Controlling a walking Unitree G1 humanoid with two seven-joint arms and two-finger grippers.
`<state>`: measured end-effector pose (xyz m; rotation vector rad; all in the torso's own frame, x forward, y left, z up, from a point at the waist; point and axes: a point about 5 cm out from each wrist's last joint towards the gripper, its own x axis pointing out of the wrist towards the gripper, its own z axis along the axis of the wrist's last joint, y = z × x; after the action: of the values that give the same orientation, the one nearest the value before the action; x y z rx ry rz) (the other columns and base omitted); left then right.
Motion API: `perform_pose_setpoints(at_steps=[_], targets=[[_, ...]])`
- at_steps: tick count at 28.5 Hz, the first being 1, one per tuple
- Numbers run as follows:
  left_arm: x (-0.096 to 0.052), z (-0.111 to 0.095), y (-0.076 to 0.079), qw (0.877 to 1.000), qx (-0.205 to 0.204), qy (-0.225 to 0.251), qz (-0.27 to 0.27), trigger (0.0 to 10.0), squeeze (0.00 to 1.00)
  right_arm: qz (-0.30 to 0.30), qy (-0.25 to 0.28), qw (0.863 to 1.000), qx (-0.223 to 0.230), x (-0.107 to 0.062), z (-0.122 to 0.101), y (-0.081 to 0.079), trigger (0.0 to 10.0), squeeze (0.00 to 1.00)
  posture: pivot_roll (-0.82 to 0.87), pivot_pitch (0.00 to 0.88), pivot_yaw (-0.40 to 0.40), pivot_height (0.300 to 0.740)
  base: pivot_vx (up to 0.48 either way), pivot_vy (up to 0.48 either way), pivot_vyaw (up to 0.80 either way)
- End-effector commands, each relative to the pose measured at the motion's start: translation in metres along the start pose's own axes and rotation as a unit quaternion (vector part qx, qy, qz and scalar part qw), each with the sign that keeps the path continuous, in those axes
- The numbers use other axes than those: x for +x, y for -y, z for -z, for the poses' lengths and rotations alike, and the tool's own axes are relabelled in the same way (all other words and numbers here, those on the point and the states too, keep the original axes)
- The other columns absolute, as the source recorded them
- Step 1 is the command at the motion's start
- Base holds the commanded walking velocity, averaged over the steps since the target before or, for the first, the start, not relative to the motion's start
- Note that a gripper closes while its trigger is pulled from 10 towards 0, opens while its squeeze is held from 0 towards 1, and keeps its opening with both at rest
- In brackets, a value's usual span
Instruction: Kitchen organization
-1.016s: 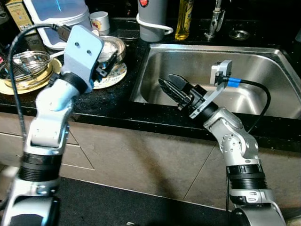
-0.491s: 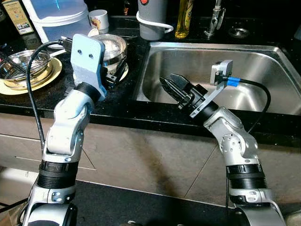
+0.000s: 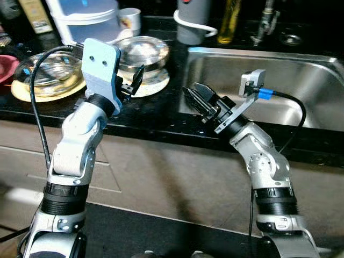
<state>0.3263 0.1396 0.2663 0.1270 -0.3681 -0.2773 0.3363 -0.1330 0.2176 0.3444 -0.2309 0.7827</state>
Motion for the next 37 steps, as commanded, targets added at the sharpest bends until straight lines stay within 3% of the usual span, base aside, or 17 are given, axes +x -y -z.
perform_pose_setpoints(at_steps=[1,19,26,37], targets=[[-0.001,0.0,0.002,1.0,0.0,-0.002,0.001,10.0,0.0,-0.002,0.0,1.0,-0.003,0.001,0.0,-0.001,10.0,0.0,0.02,0.031,-0.002,0.732,0.0,0.345,0.0],[-0.002,-0.001,0.007,1.0,-0.025,0.004,0.005,10.0,0.0,-0.003,-0.002,1.0,-0.003,0.002,0.0,-0.002,10.0,0.0,0.02,0.031,-0.005,0.732,0.0,0.074,0.0],[-0.001,-0.002,0.005,1.0,-0.026,0.006,-0.002,10.0,0.0,-0.006,-0.002,1.0,-0.006,0.003,0.0,-0.003,10.0,0.0,0.02,0.028,-0.008,0.732,0.0,-0.451,0.0],[-0.001,-0.009,-0.004,0.999,-0.015,0.029,-0.019,10.0,0.0,0.01,0.007,1.0,-0.011,0.005,-0.003,0.002,10.0,0.0,0.02,0.015,-0.008,0.732,0.0,0.0,0.0]])
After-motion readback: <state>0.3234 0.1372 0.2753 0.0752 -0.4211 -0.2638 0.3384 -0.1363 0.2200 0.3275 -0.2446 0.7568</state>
